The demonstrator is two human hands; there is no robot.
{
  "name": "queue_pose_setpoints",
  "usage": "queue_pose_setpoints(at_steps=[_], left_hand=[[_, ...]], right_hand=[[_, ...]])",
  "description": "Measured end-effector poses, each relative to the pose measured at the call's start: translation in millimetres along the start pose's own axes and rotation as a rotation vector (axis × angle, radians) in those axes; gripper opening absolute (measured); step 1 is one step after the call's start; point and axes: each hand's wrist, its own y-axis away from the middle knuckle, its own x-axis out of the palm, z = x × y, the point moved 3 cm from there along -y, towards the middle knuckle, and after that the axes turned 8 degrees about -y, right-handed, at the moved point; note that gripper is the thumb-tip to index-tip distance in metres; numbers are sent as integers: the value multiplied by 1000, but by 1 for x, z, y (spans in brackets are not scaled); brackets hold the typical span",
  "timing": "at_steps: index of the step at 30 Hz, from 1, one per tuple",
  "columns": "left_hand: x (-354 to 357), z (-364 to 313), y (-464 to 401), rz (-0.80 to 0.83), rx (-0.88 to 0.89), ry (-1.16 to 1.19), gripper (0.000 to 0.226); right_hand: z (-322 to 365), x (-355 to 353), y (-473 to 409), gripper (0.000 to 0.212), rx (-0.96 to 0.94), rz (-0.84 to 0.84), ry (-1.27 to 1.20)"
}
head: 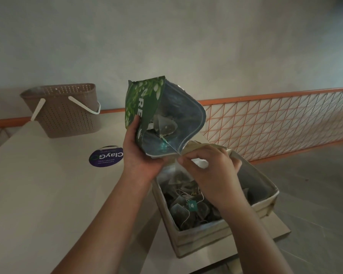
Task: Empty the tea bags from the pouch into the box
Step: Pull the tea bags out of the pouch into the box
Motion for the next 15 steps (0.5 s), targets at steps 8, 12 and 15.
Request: queue_pose_setpoints(at_steps=[8, 12, 15], left_hand=[[3, 2, 6, -123, 33, -87, 62], [4, 4, 8, -101, 1, -82, 67], [2, 3, 8, -67, 5, -138, 70]], right_hand=[[15, -9, -6, 17, -103, -72, -266], [27, -13, -21, 12, -126, -30, -292], [42, -24, -31, 11, -157, -70, -450]])
